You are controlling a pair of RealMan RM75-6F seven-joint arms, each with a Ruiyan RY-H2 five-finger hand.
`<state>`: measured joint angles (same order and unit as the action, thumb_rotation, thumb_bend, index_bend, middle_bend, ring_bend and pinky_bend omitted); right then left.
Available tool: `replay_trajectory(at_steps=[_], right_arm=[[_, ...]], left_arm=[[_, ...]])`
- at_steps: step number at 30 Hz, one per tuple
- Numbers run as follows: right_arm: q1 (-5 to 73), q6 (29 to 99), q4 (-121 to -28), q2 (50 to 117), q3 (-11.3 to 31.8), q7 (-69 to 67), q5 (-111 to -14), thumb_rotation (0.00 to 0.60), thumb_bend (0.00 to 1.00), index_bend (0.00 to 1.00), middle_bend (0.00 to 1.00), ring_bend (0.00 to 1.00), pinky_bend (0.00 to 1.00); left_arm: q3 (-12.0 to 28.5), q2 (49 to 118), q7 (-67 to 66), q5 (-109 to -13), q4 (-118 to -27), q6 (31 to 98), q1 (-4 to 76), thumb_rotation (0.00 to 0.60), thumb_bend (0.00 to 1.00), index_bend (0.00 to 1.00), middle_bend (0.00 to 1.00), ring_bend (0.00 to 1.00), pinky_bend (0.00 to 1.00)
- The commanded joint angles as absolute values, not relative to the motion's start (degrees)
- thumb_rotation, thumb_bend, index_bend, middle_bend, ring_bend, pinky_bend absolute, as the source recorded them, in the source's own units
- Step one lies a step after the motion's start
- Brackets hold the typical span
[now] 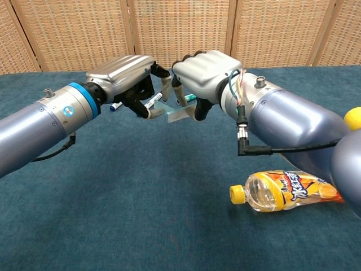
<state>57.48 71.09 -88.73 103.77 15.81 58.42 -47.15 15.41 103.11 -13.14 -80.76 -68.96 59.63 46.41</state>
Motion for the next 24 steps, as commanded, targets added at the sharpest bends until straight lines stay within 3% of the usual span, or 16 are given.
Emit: replay_trajectory(at_steps=[1, 17, 24], right_arm=[[57.41, 71.16, -88.90, 103.62, 15.88, 58.38, -47.11, 0.600, 0.67, 0.67, 0.11, 0.00, 0.00], [57.22, 71.28, -89.89, 102.82, 15.79, 58.38, -47.20, 0.600, 0.72, 0.67, 0.11, 0.00, 0.00], [57.10, 71.31, -90.03, 102.59, 15.70, 58.27, -47.20, 0.600, 0.72, 0.67, 0.11, 0.00, 0.00]], left_arm=[[15.28, 103.48, -13.19, -80.66, -68.74, 59.76, 46.63, 0.600, 0.31, 0.54, 1.00, 1.00, 1.00], [14.89, 104.80, -15.58, -79.56, -68.76, 61.60, 47.53, 0.600, 0.41, 0.63, 1.00, 1.00, 1.00], [14.55, 105.26, -15.96, -79.20, -68.30, 61.83, 47.80, 0.600, 0.56, 0.67, 1.00, 1.00, 1.00]])
